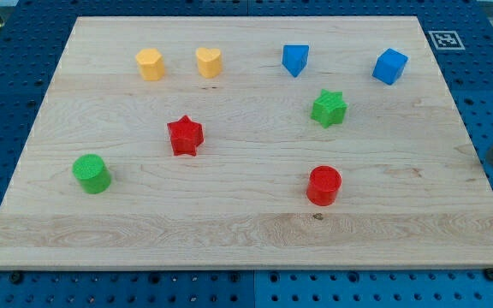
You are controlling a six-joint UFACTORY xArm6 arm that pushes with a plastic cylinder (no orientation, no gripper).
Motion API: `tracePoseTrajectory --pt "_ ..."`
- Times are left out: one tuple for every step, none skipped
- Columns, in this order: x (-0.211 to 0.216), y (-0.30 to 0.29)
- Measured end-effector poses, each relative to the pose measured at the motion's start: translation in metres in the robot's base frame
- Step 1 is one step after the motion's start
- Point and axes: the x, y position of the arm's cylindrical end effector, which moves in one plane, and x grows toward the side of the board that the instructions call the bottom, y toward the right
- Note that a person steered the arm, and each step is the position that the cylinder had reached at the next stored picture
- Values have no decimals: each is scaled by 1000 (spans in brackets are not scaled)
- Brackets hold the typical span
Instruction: Move your arm towards the red star
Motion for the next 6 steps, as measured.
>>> tracePoseTrajectory --pt "0 -76" --pt "-13 -146" --pt "-34 -218" --pt "-20 -258" --pt "-2 -275" --pt "1 -328"
